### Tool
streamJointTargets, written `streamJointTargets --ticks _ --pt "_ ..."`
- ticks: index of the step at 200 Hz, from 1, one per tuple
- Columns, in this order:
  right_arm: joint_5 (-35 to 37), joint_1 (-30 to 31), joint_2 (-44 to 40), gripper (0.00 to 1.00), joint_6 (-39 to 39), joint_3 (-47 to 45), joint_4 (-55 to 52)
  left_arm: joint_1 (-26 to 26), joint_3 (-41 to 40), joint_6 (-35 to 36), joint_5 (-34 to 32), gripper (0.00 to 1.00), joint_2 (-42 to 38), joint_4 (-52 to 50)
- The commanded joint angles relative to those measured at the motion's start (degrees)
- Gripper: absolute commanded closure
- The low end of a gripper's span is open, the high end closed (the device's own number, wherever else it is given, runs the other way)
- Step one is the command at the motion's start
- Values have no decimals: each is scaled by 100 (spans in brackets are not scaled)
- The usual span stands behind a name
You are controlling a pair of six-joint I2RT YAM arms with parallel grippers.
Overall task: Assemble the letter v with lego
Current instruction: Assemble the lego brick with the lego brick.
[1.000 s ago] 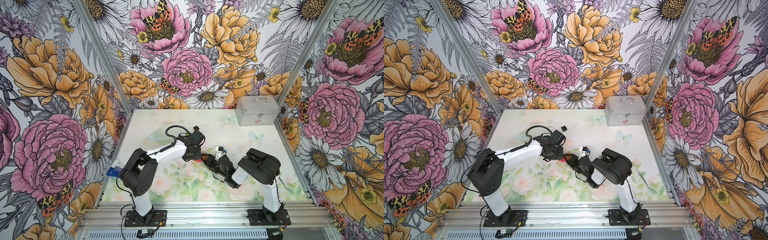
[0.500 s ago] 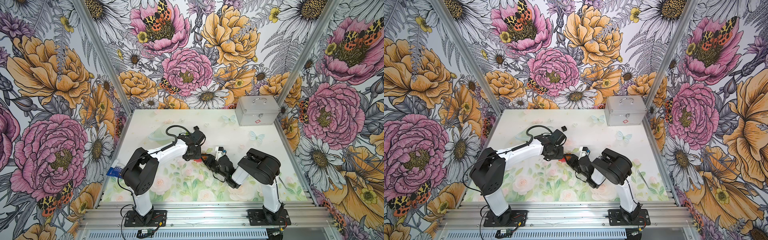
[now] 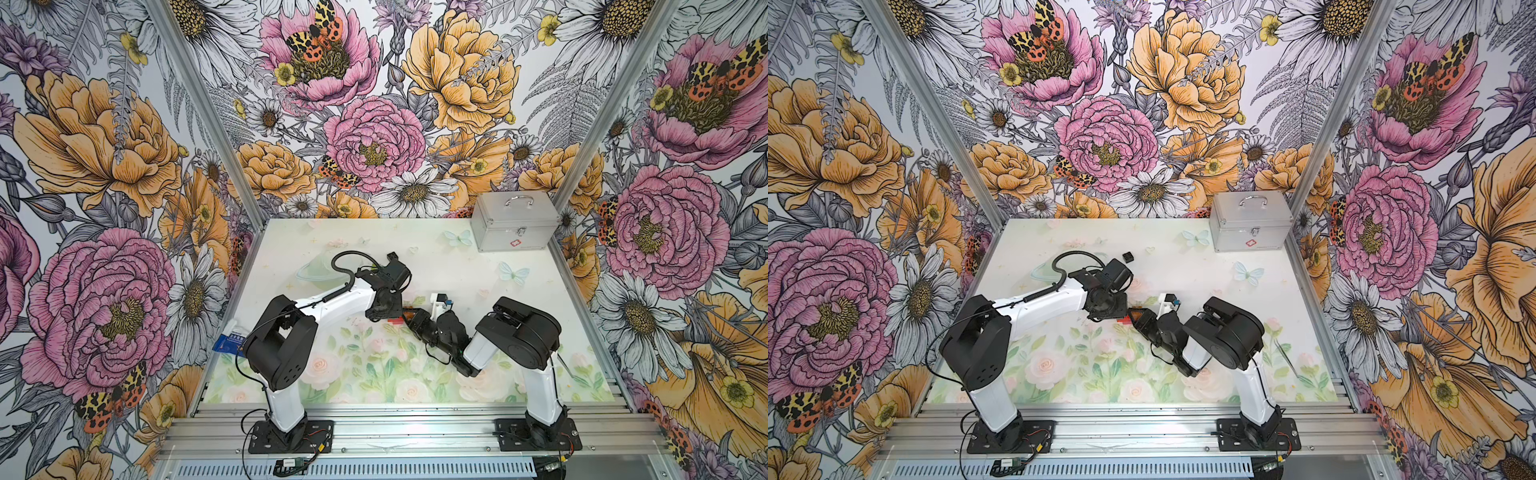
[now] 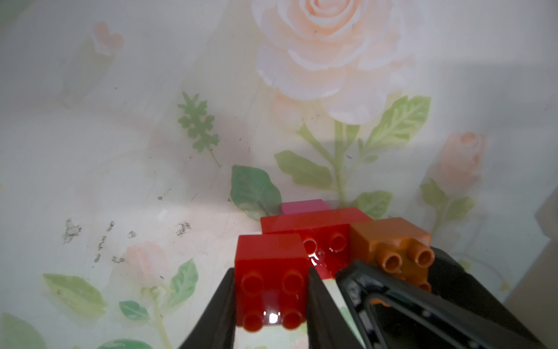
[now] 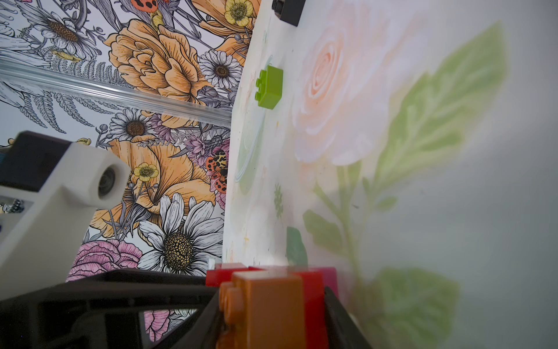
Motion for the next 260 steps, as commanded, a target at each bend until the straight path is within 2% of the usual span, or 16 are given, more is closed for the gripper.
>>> streamJointTargets --ticks 1,72,84,122,190,260 --pt "48 -10 282 54 -22 -88 -678 55 -231 0 -39 89 270 -520" --pt "52 -13 309 54 -23 -79 -686 123 -110 -91 -98 89 241 -773" --pt "50 -21 306 54 -30 -83 -686 123 -65 -115 -164 89 24 -808" --pt "47 -22 306 54 -29 -79 -681 41 50 -90 -139 89 427 -827" --pt "83 -18 311 54 -22 -115 -678 -68 -137 -283 -368 90 534 -845" --pt "83 -22 310 54 -14 -117 -678 -142 -442 -538 -265 91 397 -567"
